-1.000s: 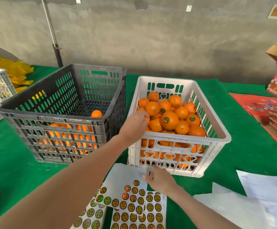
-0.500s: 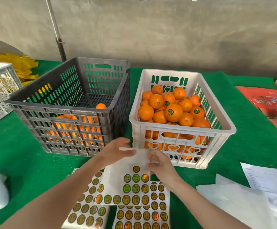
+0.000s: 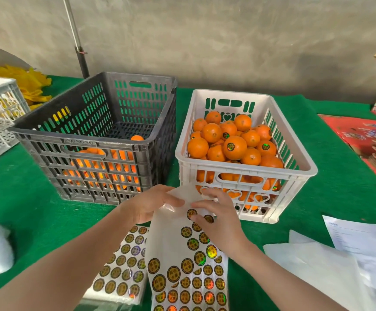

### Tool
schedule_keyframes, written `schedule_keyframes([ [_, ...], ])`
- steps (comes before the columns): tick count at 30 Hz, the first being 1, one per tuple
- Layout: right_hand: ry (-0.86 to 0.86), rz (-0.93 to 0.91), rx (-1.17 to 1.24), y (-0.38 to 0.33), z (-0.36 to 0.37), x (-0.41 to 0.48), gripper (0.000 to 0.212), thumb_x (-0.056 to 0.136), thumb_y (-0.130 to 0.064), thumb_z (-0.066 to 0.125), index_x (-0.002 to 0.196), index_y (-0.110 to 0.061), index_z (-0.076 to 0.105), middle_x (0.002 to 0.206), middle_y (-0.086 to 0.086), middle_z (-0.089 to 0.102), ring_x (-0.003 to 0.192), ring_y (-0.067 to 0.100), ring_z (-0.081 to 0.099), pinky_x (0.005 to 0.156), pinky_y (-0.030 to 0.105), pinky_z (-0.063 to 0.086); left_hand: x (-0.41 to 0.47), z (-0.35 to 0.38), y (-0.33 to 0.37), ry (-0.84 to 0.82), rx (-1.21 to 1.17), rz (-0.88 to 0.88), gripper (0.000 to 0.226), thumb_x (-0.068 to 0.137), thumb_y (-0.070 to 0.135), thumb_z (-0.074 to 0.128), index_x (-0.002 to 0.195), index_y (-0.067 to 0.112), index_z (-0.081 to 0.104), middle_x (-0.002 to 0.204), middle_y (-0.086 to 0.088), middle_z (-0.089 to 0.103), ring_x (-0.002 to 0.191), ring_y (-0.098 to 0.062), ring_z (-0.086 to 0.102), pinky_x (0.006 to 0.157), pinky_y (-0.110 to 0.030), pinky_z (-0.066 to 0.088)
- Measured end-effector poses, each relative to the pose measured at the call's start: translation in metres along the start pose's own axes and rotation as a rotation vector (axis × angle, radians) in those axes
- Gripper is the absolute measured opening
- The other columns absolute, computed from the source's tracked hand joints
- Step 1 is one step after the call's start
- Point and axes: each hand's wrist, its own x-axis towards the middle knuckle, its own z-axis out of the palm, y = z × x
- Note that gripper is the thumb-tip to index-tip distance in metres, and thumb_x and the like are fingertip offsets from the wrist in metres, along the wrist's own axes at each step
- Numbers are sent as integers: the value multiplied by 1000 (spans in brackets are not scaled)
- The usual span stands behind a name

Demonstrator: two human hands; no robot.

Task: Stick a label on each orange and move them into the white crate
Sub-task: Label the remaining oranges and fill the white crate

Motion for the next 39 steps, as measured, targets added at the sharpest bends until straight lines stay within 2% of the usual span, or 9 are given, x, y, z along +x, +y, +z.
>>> schedule_keyframes([
  [7,141,-250,-48,-4,4,-9,13,68,-5,81,70,-15,73,116,2,55,116,14,43,100,26,31,2,-4,-1,-42,82,-45,24,89,1,58,108,11,68,106,-14,71,99,-33,67,86,-44,55],
  [11,96,-66,149,-16,-4,-4,18,75,-5,77,74,-21,72,110,-7,56,110,6,50,96,18,36,7,-4,-7,-96,205,-36,27,84,0,63,103,19,68,97,-4,74,91,-23,69,74,-33,58],
  [18,123,-88,293,-63,-9,37,7,79,-14,70,77,-20,68,90,-11,59,90,7,56,81,22,45,24,21,-34,-105,828,94,47,81,29,72,124,15,58,122,-2,62,111,-20,59,99,-34,47],
  [21,179,-188,293,-85,-6,67,9,85,-20,61,91,-26,64,92,-17,59,92,2,56,80,14,44,9,15,-19,127,942,283,40,84,34,68,119,17,60,113,4,64,94,-8,60,85,-22,48],
  [26,152,-252,320,-118,19,136,40,95,-10,49,132,-24,44,106,-3,60,100,2,56,86,16,46,-54,-49,38,738,546,890,7,82,14,57,79,16,63,62,12,60,51,-4,52,49,-10,36],
  [31,43,-238,105,-135,68,210,56,96,-7,47,147,-17,25,112,12,59,105,18,54,83,23,40,-58,-137,78,1082,436,790,14,89,-1,56,92,12,61,72,-4,61,62,-11,55,55,-7,40],
  [33,-29,-190,39,-134,87,229,63,96,-9,49,149,-20,18,117,13,58,107,23,56,78,25,40,-44,-169,88,946,606,588,12,88,2,60,92,12,65,79,-2,64,69,-8,59,58,-3,39],
  [36,-107,-87,-5,-123,104,242,72,96,-14,52,151,-29,8,117,12,61,102,24,60,65,19,41,-14,-198,103,486,1025,261,13,86,10,66,97,14,73,99,0,72,88,-10,65,72,-11,43],
  [39,-135,-25,-42,-114,106,247,76,96,-12,51,151,-32,3,93,2,64,79,13,62,52,10,34,26,-194,113,85,1233,-76,28,90,12,56,118,13,63,124,-7,63,103,-17,60,87,-24,48],
])
